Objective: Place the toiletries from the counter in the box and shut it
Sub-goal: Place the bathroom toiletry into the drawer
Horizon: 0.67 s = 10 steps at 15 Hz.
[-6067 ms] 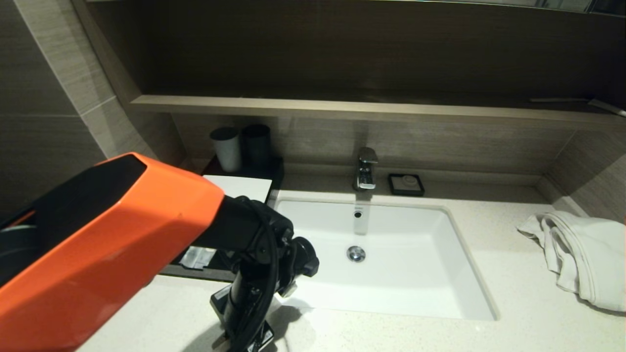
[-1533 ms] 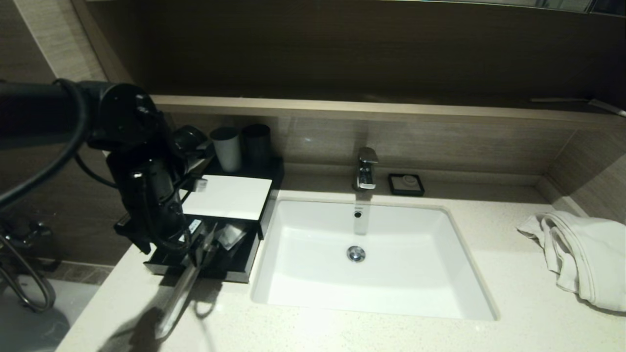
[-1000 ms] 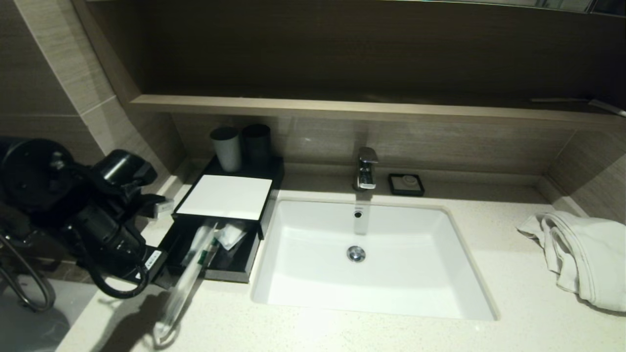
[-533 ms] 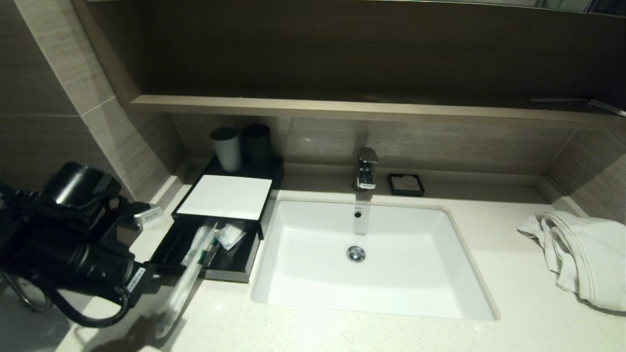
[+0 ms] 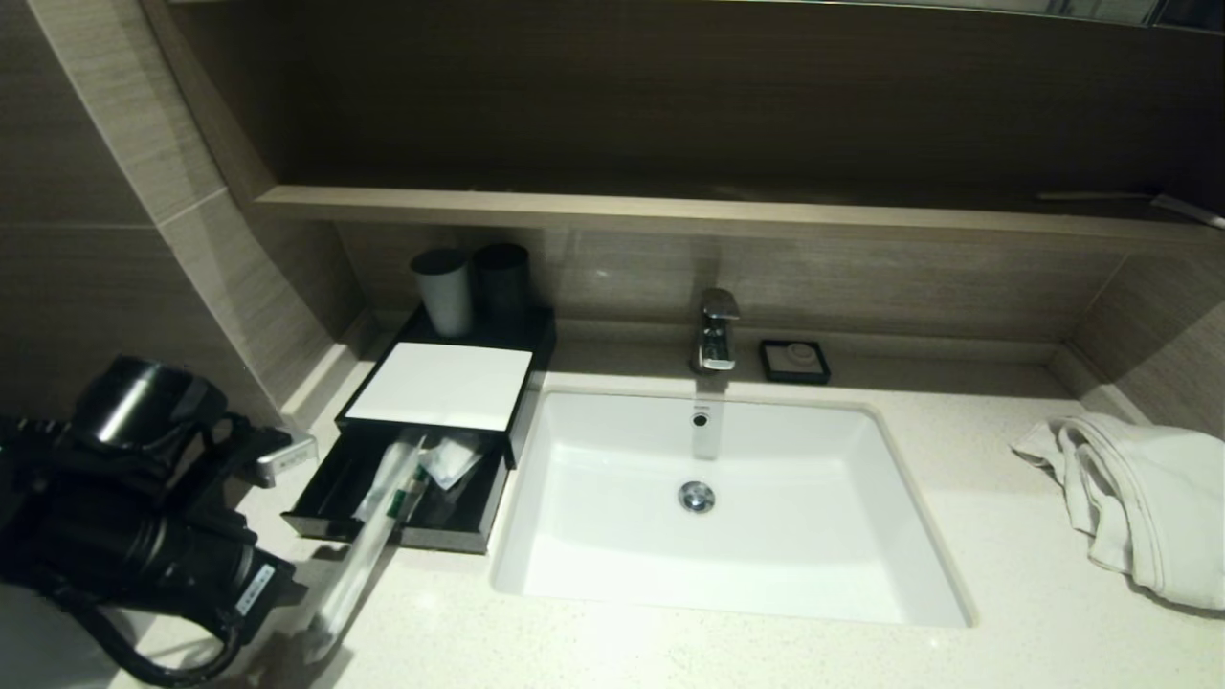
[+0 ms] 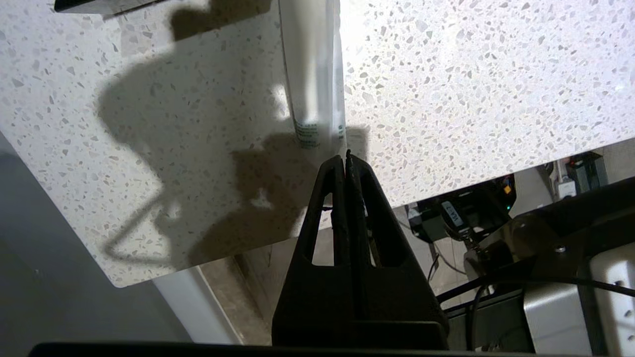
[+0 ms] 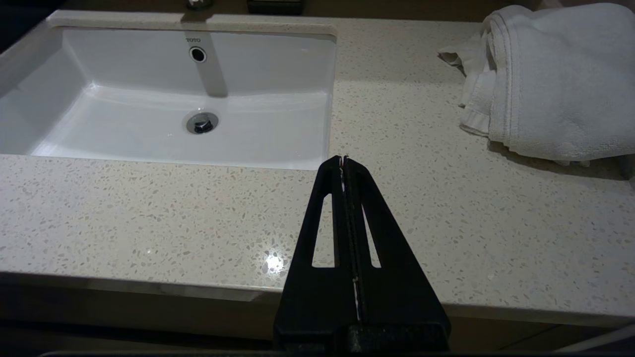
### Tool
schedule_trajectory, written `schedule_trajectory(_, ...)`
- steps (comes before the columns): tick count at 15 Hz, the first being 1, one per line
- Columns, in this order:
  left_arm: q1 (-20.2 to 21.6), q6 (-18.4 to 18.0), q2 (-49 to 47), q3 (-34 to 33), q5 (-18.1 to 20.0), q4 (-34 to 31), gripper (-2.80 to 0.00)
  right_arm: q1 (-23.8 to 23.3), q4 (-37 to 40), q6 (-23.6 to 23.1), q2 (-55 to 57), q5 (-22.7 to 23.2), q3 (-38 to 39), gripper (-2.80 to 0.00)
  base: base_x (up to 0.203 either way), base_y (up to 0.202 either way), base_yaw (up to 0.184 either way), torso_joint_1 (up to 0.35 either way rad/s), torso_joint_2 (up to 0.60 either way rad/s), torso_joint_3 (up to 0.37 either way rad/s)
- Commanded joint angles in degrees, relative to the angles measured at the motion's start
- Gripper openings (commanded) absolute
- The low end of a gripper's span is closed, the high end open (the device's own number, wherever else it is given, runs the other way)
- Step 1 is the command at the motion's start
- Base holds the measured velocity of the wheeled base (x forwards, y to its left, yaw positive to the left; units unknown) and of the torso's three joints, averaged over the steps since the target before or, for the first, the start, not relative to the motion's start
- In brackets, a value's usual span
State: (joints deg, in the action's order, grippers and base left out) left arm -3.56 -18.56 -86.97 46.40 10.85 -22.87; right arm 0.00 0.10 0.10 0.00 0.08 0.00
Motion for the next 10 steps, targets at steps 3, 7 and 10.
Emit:
schedule_trajectory(3, 1.85, -1.83, -0.84, -5.29, 0.06, 5.59, -2.80, 0.00, -0.01, -0.01, 0.00, 0.02, 0.00, -2.80, 0.000, 0.000, 0.000, 0.000, 0.00, 0.000)
schedule_trajectory(7, 1.97, -1.95, -0.76, -7.56, 0.14, 8.81, 0.00, 0.00, -0.01, -0.01, 0.00, 0.04, 0.00, -2.80, 0.000, 0.000, 0.000, 0.000, 0.00, 0.000)
schedule_trajectory(10, 1.97, -1.92, -1.60, -7.73, 0.22, 9.74, 0.00, 0.00, -0.01, -0.01, 0.00, 0.02, 0.00, -2.80, 0.000, 0.000, 0.000, 0.000, 0.00, 0.000)
